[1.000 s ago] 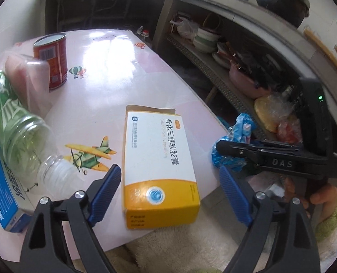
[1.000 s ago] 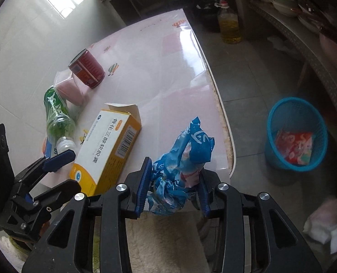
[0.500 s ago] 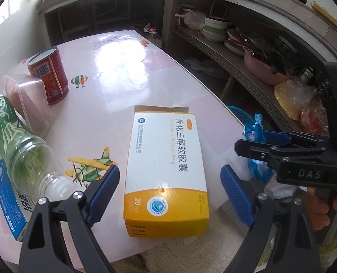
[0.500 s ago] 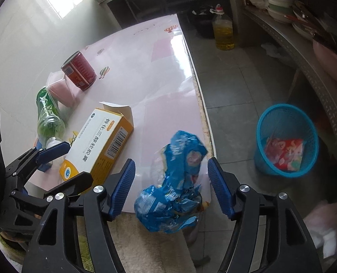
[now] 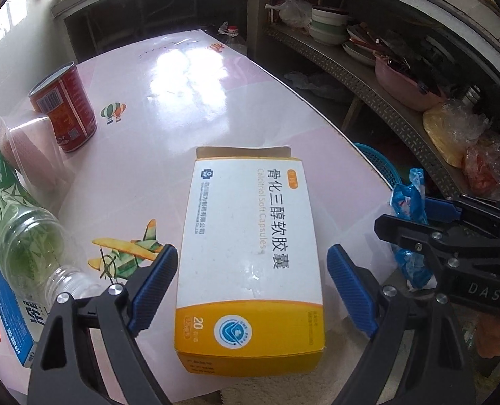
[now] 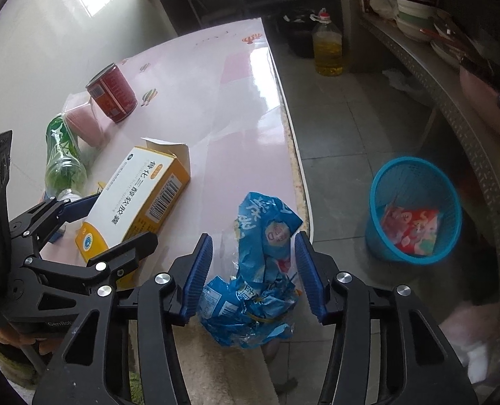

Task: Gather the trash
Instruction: 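Lift the blue bag with the right tool while the left tool grasps the yellow medicine box, then carry both items to the blue basket and open both tools over it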

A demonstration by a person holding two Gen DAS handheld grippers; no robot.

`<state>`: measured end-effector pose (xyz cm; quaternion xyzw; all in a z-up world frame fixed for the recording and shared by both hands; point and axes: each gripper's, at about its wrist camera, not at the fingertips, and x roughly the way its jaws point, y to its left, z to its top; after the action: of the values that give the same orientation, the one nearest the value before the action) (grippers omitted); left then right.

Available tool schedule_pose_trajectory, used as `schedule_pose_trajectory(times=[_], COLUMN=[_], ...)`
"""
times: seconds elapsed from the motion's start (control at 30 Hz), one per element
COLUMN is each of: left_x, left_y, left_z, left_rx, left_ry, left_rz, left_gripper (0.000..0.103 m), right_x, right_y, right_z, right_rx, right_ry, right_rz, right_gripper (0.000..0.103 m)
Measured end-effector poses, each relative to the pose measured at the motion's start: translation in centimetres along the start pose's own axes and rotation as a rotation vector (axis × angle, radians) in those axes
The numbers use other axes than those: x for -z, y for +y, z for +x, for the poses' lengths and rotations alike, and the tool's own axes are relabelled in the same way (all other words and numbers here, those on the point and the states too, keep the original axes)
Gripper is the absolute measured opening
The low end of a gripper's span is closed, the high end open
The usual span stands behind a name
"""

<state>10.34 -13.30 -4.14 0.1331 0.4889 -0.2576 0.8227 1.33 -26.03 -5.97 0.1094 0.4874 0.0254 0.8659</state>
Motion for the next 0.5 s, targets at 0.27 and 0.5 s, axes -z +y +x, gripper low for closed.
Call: schedule_pose_trajectory(times=[0.27,0.5], left_x=[0.22,0.50], left_y=[0.02,0.10], left_z=[0.63,0.29], left_rx=[-0.016,-0.025], left_ry=[0.021,0.008], left_rz=[-0.011,-0.017], left_gripper=[0.072,0.070], right_x=[0.06,-0.20], right_y=[0.25,0.02], right_z=[0.11,-0.16], right_rx=[0.055,0.015], right_ry=[-0.009,-0.022], right_rz=[-0.024,0.021], right_gripper=[0.024,0.013])
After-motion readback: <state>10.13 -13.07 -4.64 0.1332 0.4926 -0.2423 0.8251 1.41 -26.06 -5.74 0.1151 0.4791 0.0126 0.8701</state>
